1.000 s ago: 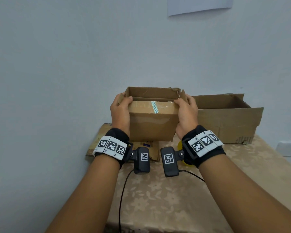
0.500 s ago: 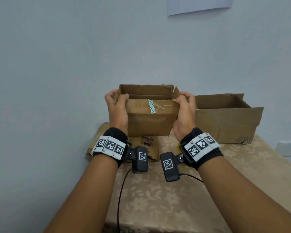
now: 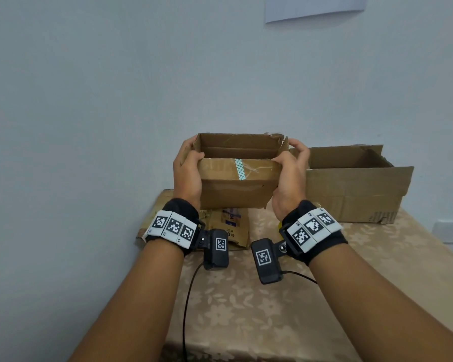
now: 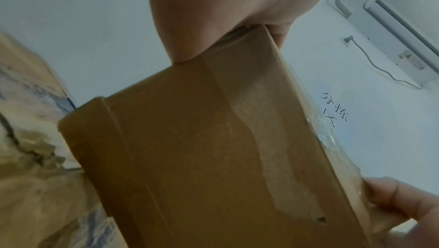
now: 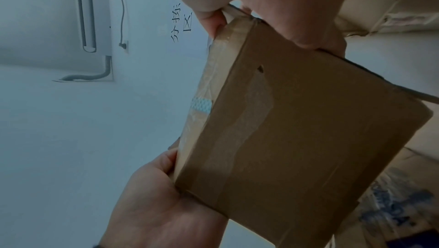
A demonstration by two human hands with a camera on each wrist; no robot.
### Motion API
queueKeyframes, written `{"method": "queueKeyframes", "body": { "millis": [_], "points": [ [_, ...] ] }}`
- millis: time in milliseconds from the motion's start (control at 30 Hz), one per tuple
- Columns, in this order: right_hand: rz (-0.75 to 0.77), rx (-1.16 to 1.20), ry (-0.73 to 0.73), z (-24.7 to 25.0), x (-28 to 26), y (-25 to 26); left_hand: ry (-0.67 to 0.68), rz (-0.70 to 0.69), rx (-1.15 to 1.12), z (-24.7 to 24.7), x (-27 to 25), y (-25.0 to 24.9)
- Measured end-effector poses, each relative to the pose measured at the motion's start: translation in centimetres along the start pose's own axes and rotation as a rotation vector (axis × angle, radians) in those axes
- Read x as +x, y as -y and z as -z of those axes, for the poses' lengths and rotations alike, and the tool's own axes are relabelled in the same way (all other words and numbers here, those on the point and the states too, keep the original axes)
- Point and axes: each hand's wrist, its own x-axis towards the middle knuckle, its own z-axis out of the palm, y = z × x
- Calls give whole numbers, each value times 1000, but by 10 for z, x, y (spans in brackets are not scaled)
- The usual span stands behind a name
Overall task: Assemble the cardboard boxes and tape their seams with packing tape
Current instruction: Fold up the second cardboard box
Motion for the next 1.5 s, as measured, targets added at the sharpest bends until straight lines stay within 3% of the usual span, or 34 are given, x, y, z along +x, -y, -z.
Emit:
{"method": "queueKeyframes", "body": {
  "millis": [300, 567, 800, 1100, 1367, 1500],
  "points": [
    [56, -97, 145, 1, -1, -3, -118, 16, 66, 3, 10, 7],
    [139, -178, 127, 2, -5, -8, -181, 77, 87, 4, 18, 11],
    [289, -297, 33, 1, -7, -15, -153, 96, 93, 3, 17, 12],
    [403, -335, 70, -1, -10, -16, -190, 88, 185, 6, 19, 11],
    [391, -282, 188, 0, -9, -13, -179, 141, 146, 8, 19, 8],
    [371, -435, 100, 1, -5, -14, -152, 155, 124, 6, 16, 8]
  ]
}}
